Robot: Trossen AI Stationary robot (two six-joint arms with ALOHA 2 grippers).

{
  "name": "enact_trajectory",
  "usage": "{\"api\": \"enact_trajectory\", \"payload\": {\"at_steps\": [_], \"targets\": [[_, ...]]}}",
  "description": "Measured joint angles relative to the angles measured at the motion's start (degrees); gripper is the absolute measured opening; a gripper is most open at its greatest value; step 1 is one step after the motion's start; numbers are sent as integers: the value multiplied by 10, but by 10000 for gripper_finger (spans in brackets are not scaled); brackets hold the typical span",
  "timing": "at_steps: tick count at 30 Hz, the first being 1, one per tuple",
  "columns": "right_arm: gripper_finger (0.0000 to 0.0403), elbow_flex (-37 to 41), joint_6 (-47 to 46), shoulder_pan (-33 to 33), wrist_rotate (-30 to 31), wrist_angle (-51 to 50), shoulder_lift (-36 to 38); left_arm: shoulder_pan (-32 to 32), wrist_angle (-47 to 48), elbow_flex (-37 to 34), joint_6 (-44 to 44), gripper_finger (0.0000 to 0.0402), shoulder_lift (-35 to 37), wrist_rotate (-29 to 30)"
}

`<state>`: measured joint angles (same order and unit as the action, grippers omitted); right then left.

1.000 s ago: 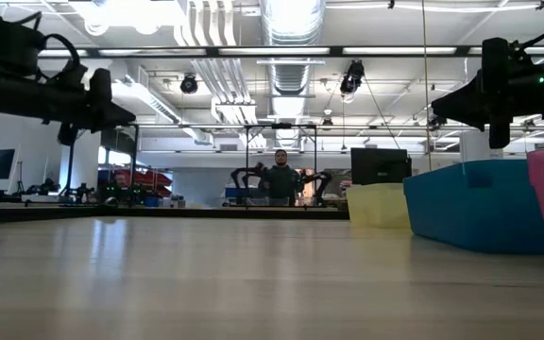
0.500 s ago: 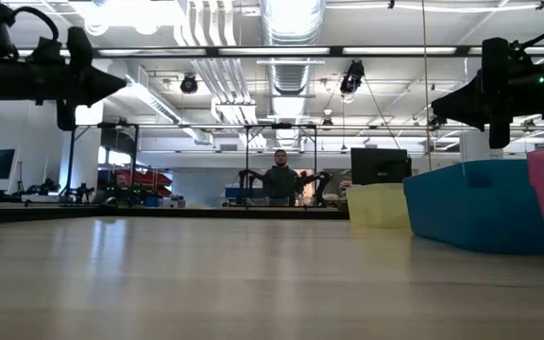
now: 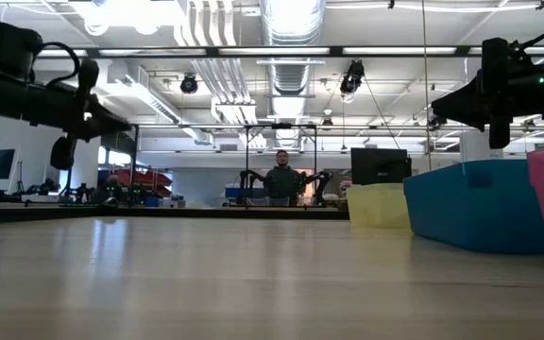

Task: Sort silverware by color (type)
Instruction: Return to Home Position

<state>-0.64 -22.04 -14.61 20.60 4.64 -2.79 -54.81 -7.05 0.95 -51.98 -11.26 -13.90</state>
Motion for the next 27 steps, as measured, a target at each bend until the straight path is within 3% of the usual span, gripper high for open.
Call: {"api": "enact_trajectory", "payload": {"at_steps": [4, 13, 24, 27], "targets": [[63, 0, 0, 0, 0, 0, 0, 0, -63, 0, -37, 0, 1, 42], [63, 0, 0, 0, 0, -1, 0, 0, -237, 1, -46, 0, 2, -32], [63, 0, 0, 0, 0, -1, 0, -1, -249, 1, -37, 0, 16, -31], [63, 0, 0, 0, 0, -1, 0, -1, -252, 1, 9, 0, 25, -32]]}}
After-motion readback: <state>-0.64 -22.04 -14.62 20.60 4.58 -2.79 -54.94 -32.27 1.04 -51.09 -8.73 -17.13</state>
